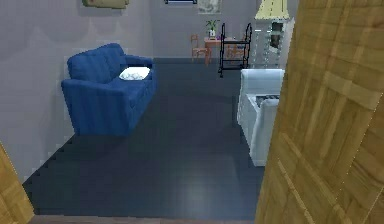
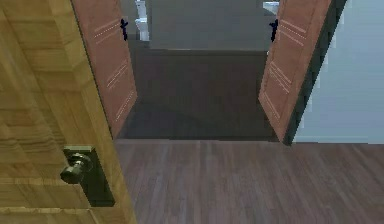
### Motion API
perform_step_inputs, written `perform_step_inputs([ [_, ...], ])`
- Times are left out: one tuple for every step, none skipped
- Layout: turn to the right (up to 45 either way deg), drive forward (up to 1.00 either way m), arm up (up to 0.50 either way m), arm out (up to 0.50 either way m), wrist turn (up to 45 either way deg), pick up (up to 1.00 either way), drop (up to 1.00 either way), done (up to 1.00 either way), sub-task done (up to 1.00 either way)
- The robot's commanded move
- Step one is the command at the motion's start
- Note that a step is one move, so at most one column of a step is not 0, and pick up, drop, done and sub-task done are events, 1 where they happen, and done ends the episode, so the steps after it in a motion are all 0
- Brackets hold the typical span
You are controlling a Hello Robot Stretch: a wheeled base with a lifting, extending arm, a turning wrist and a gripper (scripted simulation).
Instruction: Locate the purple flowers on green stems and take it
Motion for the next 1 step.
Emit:
perform_step_inputs([
  [-42.0, 0.00, 0.00, 0.00, 0.0, 0.00, 0.00, 0.00, 0.00],
])
